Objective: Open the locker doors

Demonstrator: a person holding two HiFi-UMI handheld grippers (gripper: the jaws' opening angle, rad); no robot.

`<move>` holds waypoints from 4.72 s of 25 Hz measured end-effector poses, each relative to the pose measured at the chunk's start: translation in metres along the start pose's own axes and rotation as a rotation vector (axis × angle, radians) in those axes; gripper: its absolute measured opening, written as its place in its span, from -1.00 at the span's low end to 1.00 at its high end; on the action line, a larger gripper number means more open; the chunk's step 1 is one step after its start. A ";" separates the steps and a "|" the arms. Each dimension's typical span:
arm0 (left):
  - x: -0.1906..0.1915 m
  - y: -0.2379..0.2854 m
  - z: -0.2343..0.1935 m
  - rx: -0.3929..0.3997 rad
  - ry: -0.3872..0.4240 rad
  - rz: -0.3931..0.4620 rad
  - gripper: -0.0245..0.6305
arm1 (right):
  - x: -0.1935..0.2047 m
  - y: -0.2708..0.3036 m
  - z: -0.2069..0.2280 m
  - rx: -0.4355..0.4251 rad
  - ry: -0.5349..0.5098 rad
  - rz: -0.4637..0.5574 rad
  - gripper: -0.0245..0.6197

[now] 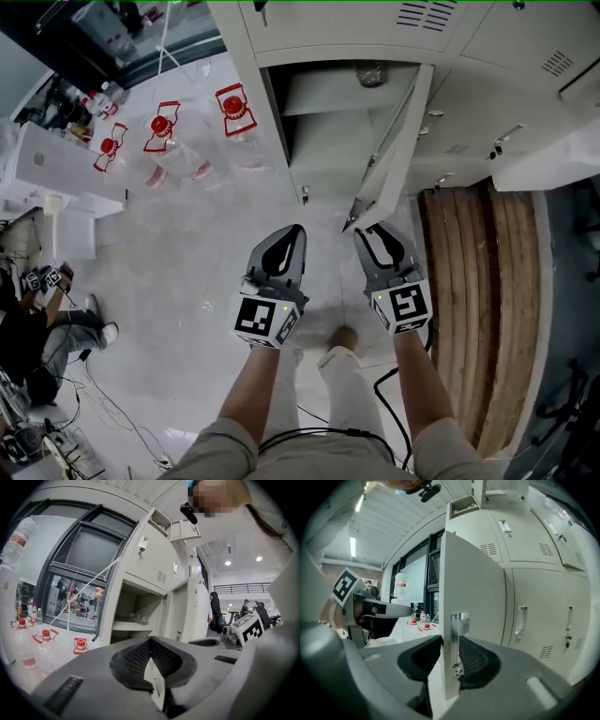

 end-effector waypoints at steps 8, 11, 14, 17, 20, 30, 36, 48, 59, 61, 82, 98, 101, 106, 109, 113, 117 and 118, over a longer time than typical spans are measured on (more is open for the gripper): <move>0.001 -0.007 0.023 -0.011 0.020 0.008 -0.93 | 0.011 -0.034 0.024 0.024 -0.043 -0.004 -0.54; 0.006 -0.011 0.029 -0.012 0.032 0.010 -0.93 | 0.014 -0.046 0.034 0.033 -0.075 -0.010 -0.54; 0.010 -0.015 0.033 -0.013 0.041 0.011 -0.93 | 0.017 -0.058 0.045 0.055 -0.082 -0.008 -0.54; 0.014 -0.020 0.036 -0.019 0.042 0.007 -0.93 | 0.023 -0.068 0.056 0.080 -0.047 0.003 -0.54; 0.017 -0.024 0.039 -0.028 0.042 0.004 -0.93 | 0.027 -0.076 0.064 0.107 -0.025 0.005 -0.54; 0.019 -0.031 0.047 -0.048 0.053 0.005 -0.93 | 0.035 -0.096 0.091 0.203 0.053 0.015 -0.60; 0.018 -0.034 0.050 -0.048 0.053 0.006 -0.93 | 0.039 -0.105 0.107 0.268 0.095 0.001 -0.60; 0.006 -0.047 0.051 -0.061 0.066 0.009 -0.93 | 0.021 -0.129 0.109 0.352 0.139 0.037 -0.55; -0.029 -0.070 0.055 -0.058 0.083 0.026 -0.93 | -0.016 -0.154 0.074 0.274 0.124 0.041 -0.81; -0.039 -0.076 0.057 -0.054 0.088 0.028 -0.93 | -0.030 -0.160 0.065 0.241 0.116 0.052 -0.91; -0.147 -0.148 0.088 -0.034 0.113 0.088 -0.93 | -0.177 -0.201 -0.021 0.051 0.102 0.225 -0.92; -0.219 -0.167 0.111 -0.007 0.131 0.171 -0.93 | -0.244 -0.229 -0.034 -0.026 0.063 0.292 -0.92; -0.222 -0.171 0.113 -0.012 0.134 0.174 -0.93 | -0.247 -0.231 -0.036 -0.043 0.072 0.296 -0.91; -0.230 -0.172 0.121 -0.003 0.133 0.192 -0.93 | -0.255 -0.233 -0.038 -0.068 0.053 0.303 -0.92; -0.232 -0.174 0.127 0.003 0.140 0.197 -0.93 | -0.258 -0.236 -0.040 -0.082 0.052 0.318 -0.92; -0.233 -0.174 0.130 -0.009 0.140 0.208 -0.93 | -0.256 -0.235 -0.039 -0.098 0.048 0.322 -0.92; -0.232 -0.177 0.130 -0.027 0.138 0.209 -0.93 | -0.251 -0.237 -0.041 -0.108 0.051 0.313 -0.92; -0.232 -0.178 0.130 -0.031 0.138 0.209 -0.93 | -0.250 -0.237 -0.041 -0.110 0.048 0.310 -0.92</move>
Point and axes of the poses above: the fingertips, and each gripper's own axes: y forward along the fingers, z to its right, x out of its underside, the point moved 7 cm from there along -y, backward along the fingers, and after that the axes turned 4 degrees about -z, right-handed, at the moved point
